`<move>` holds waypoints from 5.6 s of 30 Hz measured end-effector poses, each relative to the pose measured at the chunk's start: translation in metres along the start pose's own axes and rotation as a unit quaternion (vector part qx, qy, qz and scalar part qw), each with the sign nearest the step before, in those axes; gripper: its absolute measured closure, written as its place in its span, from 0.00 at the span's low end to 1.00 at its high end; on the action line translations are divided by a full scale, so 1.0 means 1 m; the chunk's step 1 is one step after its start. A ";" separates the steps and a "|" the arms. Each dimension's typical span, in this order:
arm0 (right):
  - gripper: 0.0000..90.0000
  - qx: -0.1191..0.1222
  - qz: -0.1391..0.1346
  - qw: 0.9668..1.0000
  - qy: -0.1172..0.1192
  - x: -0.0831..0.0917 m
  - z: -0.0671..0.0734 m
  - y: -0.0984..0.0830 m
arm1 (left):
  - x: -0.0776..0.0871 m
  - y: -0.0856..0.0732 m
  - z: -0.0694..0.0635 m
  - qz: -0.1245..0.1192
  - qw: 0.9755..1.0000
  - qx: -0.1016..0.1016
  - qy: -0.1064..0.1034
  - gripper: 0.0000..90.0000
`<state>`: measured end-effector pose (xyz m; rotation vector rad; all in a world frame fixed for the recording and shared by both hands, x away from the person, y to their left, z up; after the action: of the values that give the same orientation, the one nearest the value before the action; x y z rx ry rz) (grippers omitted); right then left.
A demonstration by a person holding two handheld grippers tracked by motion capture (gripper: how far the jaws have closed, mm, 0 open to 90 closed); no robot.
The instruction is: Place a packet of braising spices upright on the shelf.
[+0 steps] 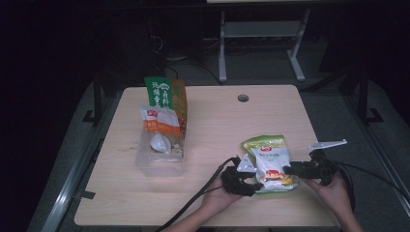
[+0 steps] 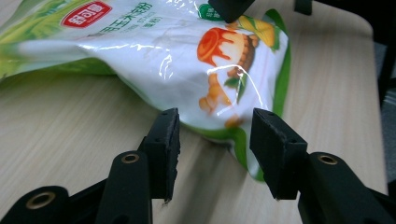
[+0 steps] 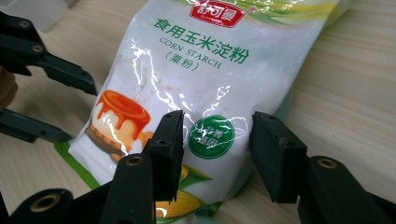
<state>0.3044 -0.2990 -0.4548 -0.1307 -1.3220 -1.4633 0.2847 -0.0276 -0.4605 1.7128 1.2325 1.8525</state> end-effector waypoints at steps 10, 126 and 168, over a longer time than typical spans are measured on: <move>0.60 0.000 -0.003 1.000 -0.009 0.001 0.004 -0.002 | -0.006 0.008 0.007 -0.002 1.000 0.006 0.022 0.63; 0.96 0.103 -0.056 0.992 0.041 0.003 0.054 0.039 | 0.045 0.008 0.031 -0.058 0.996 0.059 0.033 0.65; 0.97 0.166 -0.056 0.983 0.053 -0.026 0.131 0.121 | 0.125 -0.068 0.007 -0.063 0.996 0.040 0.051 0.45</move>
<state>0.3323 -0.1566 -0.3478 0.2395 -1.4845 -1.3024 0.2430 0.1060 -0.4331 1.5579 1.4392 1.8597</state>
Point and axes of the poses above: each handheld gripper's, and its own axes: x roughly backward along the jaws, y roughly out of its top, z roughly to its left, the point moved 1 cm from there along -x, roughly forward along the jaws, and after that the axes turned 1 degree about -z, right-handed, at the moved point
